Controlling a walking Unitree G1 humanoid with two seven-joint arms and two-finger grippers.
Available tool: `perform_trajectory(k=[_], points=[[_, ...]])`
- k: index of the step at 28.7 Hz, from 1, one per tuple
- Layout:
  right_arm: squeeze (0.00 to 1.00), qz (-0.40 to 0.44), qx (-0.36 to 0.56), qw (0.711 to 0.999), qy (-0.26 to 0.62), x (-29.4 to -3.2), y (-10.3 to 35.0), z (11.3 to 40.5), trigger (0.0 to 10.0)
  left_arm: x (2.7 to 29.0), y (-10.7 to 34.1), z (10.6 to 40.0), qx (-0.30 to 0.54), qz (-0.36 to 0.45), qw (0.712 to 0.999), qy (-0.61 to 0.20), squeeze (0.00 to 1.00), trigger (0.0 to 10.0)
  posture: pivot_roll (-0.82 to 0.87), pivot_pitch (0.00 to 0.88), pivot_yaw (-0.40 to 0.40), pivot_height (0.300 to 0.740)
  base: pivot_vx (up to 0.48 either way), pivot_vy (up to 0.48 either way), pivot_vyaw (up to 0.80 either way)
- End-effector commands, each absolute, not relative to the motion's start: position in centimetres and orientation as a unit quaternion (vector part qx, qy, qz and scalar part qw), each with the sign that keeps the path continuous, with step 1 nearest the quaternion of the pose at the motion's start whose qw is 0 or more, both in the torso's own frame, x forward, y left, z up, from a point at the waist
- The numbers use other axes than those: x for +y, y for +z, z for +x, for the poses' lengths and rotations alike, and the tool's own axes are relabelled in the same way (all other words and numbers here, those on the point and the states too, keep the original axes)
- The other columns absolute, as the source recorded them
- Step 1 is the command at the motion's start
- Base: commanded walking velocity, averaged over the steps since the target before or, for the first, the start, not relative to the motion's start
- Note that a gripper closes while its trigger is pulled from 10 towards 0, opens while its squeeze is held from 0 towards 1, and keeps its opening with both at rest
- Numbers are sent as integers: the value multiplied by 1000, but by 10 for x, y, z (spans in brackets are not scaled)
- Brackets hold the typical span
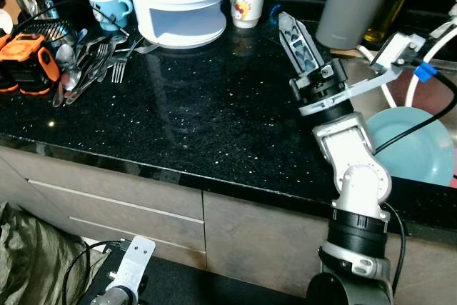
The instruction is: Kitchen organization
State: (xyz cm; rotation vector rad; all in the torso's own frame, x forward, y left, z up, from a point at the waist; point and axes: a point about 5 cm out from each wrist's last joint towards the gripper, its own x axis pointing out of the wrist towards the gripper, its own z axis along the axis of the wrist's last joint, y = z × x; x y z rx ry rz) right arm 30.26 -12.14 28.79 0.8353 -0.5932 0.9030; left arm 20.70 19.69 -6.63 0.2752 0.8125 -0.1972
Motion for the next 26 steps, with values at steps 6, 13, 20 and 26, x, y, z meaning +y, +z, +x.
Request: perform_trajectory(k=[6, 13, 20, 26], points=[[0, 397, -246, 766, 442, -107, 274, 292, 10000, 200, -69, 202, 408, 143, 896, -99, 0, 10000, 121, 59, -10, 740, 0, 0, 781], [0, 398, -241, 760, 453, -101, 274, 290, 10000, 197, -70, 202, 415, 129, 895, -104, 0, 10000, 115, 43, -12, 740, 0, 0, 781], [0, 393, -248, 759, 456, -101, 279, 290, 10000, 196, -71, 202, 421, 114, 894, -103, 0, 10000, 111, 40, -13, 740, 0, 0, 781], [0, 389, -252, 759, 457, -101, 282, 291, 10000, 196, -71, 201, 430, 113, 889, -106, 0, 10000, 109, 38, -13, 740, 0, -80, 781]])
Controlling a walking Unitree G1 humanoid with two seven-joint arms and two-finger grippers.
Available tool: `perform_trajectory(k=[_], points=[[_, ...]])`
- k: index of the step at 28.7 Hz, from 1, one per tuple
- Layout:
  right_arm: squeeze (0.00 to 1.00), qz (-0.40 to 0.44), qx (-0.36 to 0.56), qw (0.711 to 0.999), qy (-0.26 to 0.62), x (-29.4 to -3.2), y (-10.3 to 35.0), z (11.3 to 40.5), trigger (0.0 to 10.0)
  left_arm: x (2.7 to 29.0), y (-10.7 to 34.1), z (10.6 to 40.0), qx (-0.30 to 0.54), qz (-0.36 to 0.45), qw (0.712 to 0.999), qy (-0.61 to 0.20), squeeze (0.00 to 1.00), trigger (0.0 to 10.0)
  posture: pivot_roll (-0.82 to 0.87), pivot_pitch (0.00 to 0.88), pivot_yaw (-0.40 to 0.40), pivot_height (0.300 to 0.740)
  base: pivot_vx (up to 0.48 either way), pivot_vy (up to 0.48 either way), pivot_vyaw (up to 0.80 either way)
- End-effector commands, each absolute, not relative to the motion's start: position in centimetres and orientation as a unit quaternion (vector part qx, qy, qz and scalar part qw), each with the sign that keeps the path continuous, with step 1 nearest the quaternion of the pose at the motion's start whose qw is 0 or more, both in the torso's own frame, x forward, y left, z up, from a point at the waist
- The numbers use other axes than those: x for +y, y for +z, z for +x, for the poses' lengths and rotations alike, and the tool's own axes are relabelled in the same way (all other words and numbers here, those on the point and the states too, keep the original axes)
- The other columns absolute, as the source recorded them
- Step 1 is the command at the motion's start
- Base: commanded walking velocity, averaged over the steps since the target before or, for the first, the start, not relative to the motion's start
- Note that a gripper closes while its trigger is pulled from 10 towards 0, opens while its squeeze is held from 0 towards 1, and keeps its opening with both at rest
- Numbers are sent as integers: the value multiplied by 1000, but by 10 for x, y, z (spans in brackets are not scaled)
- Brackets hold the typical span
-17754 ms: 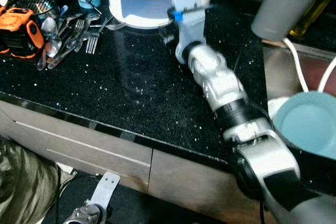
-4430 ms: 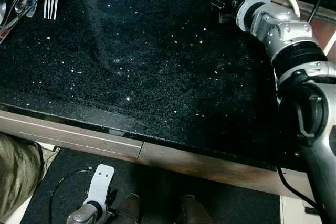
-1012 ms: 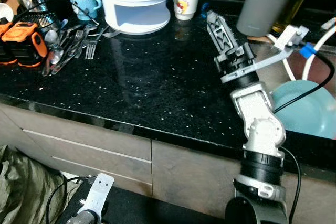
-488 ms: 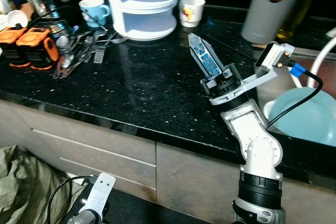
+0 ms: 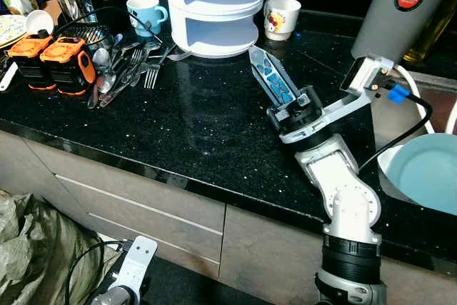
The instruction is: Kitchen organization
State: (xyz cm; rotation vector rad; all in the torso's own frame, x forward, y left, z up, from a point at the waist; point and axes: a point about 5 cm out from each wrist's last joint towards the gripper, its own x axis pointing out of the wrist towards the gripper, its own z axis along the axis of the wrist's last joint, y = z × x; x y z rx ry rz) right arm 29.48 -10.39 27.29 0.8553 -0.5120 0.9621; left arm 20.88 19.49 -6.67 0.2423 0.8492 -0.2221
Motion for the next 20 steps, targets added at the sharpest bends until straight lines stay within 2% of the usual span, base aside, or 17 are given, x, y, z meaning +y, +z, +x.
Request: perform_trajectory(k=[1, 6, 20], points=[[0, 389, -252, 759, 457, -101, 282, 291, 10000, 196, -71, 201, 430, 113, 889, -106, 0, 10000, 109, 38, -13, 740, 0, -480, 781], [0, 387, -251, 760, 458, -100, 283, 291, 10000, 200, -70, 203, 424, 131, 892, -85, 0, 10000, 105, 38, -13, 740, 0, -446, 781], [0, 380, -241, 770, 453, -98, 282, 296, 10000, 198, -71, 203, 429, 119, 891, -85, 0, 10000, 105, 44, -18, 740, 0, 0, 781]])
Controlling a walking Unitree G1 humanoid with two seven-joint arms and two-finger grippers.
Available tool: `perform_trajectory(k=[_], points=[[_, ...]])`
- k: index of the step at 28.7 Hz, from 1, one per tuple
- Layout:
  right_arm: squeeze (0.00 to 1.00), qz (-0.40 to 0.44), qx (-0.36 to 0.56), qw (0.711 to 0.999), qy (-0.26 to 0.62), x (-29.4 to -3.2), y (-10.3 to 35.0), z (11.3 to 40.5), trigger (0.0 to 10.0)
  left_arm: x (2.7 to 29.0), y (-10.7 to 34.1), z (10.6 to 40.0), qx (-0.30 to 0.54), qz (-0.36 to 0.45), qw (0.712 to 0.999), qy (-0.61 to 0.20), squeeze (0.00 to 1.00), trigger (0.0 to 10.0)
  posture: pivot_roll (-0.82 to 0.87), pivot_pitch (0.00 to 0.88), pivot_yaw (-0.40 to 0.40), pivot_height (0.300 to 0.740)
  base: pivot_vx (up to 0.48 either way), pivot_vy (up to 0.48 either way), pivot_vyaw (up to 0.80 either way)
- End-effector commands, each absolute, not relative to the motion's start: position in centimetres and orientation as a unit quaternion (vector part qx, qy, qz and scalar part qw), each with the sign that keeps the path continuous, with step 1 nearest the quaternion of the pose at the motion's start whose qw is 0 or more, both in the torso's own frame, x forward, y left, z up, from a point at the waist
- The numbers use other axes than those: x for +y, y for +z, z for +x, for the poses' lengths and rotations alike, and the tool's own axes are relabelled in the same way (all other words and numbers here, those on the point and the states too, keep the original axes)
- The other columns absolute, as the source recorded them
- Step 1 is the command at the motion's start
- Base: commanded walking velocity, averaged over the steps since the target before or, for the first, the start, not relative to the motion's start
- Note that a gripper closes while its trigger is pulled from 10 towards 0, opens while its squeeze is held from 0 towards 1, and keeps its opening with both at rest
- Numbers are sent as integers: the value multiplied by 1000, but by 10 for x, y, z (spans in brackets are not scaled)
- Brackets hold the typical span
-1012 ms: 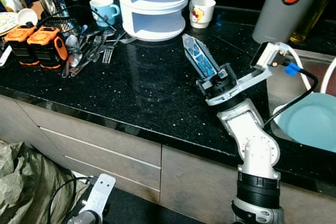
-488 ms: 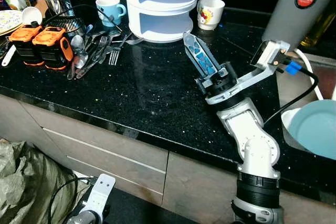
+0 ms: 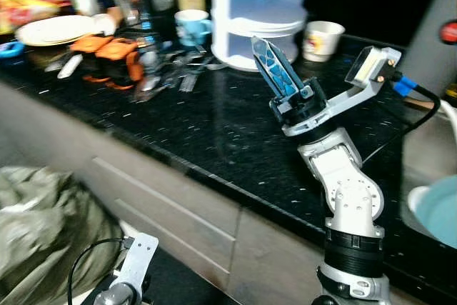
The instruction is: Kitchen organization
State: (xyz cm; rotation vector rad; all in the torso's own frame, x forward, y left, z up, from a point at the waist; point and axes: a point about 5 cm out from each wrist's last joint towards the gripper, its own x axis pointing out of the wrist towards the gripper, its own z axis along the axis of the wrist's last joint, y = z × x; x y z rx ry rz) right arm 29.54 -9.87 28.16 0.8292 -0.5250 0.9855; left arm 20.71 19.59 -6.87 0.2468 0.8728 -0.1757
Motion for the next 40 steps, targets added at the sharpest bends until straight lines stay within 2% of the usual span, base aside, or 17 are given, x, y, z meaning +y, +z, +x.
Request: perform_trajectory(k=[1, 5, 7, 8, 10, 13, 17, 20, 21, 25, 40], points=[[0, 378, -239, 772, 452, -97, 282, 296, 10000, 197, -71, 203, 429, 120, 891, -85, 0, 10000, 105, 44, -19, 740, 0, 0, 781], [0, 371, -233, 780, 447, -96, 280, 298, 10000, 197, -71, 203, 429, 120, 891, -85, 0, 10000, 104, 44, -23, 740, 0, 0, 781], [0, 347, -221, 798, 440, -93, 277, 302, 10000, 197, -71, 203, 429, 120, 891, -86, 0, 10000, 103, 43, -24, 740, 0, 0, 781], [0, 347, -221, 798, 440, -93, 277, 302, 10000, 197, -71, 203, 429, 120, 891, -86, 0, 10000, 103, 43, -24, 740, 0, 0, 781], [0, 326, -197, 832, 403, -91, 270, 312, 10000, 196, -71, 203, 429, 120, 891, -86, 0, 10000, 100, 43, -26, 740, 0, 0, 391], [0, 311, -169, 864, 358, -92, 263, 324, 10000, 196, -71, 203, 429, 119, 891, -86, 0, 10000, 100, 44, -29, 740, 0, 0, 0], [0, 293, -161, 876, 348, -92, 261, 326, 10000, 195, -71, 203, 429, 116, 892, -85, 0, 10000, 97, 44, -32, 740, 0, 0, 0], [0, 250, -147, 904, 314, -94, 258, 333, 10000, 195, -71, 203, 429, 113, 892, -84, 0, 10000, 93, 50, -32, 740, 0, 0, 0], [0, 250, -147, 904, 314, -94, 258, 333, 10000, 195, -71, 203, 429, 113, 892, -84, 0, 10000, 93, 50, -32, 740, 0, 0, 0], [0, 198, -135, 934, 264, -96, 255, 347, 10000, 194, -71, 204, 428, 110, 893, -83, 0, 10000, 92, 55, -35, 740, 0, 0, 0], [0, 194, -157, 943, 219, -106, 270, 363, 10000, 194, -70, 205, 423, 102, 897, -78, 0, 10000, 96, 61, -40, 740, 0, 0, 0]])
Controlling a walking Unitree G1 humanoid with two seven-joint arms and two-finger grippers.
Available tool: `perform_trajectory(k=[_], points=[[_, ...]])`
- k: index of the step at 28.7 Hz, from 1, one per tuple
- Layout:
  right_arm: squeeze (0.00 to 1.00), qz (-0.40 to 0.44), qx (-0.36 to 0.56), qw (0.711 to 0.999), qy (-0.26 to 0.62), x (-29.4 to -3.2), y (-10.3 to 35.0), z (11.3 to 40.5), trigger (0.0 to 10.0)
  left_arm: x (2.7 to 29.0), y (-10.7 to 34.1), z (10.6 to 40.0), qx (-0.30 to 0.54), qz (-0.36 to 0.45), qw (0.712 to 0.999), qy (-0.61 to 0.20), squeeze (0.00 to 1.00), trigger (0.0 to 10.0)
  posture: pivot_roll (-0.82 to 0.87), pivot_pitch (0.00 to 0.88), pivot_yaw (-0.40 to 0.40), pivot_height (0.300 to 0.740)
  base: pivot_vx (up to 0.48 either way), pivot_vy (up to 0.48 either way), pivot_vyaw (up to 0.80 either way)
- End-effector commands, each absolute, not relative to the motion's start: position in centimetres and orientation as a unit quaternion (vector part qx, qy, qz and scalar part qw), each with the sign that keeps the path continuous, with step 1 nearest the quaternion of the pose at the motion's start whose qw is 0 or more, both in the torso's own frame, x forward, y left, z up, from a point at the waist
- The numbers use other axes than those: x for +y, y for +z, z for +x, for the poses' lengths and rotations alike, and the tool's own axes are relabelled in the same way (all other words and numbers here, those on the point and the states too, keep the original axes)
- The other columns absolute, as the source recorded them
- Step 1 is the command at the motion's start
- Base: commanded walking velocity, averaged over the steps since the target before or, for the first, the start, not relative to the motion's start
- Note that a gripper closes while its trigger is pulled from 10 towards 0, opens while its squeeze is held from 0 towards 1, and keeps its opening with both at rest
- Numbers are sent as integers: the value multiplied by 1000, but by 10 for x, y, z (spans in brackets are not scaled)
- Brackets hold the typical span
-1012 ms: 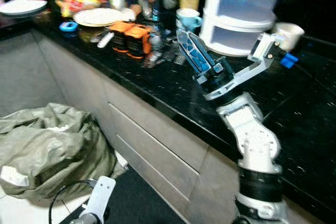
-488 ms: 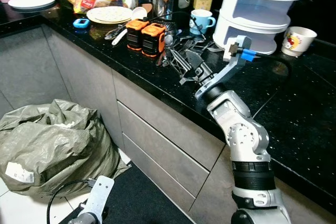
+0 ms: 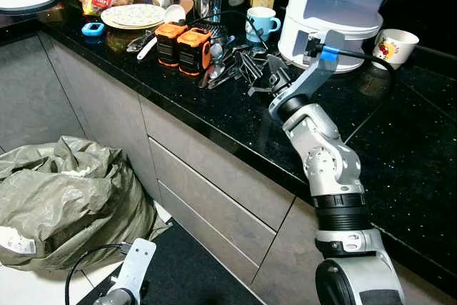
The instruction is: Kitchen organization
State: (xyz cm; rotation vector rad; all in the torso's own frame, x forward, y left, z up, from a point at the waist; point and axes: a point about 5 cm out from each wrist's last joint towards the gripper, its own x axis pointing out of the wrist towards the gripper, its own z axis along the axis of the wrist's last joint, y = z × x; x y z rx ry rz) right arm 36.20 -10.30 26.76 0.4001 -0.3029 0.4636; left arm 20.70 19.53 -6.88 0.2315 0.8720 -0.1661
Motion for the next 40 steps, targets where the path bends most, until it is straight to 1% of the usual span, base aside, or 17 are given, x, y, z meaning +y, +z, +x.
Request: perform_trajectory(k=[1, 7, 16, 26, 40], points=[[0, 195, -157, 943, 219, -106, 270, 363, 10000, 193, -70, 205, 421, 99, 898, -78, 0, 10000, 94, 61, -38, 740, 0, 0, 0], [0, 195, -157, 943, 218, -107, 269, 363, 10000, 194, -70, 205, 420, 100, 898, -80, 0, 10000, 92, 61, -35, 740, 0, 0, 0], [0, 177, -156, 946, 221, -105, 268, 364, 10000, 193, -69, 206, 418, 101, 899, -85, 0, 10000, 91, 58, -37, 740, 0, -435, 0], [0, 179, -162, 944, 226, -105, 270, 364, 10000, 192, -69, 207, 415, 96, 901, -86, 0, 10000, 88, 57, -38, 740, 0, -421, 0], [0, 173, -175, 938, 243, -100, 280, 364, 10000, 191, -68, 207, 410, 91, 904, -80, 0, 10000, 89, 73, -48, 740, 0, 0, 0]])
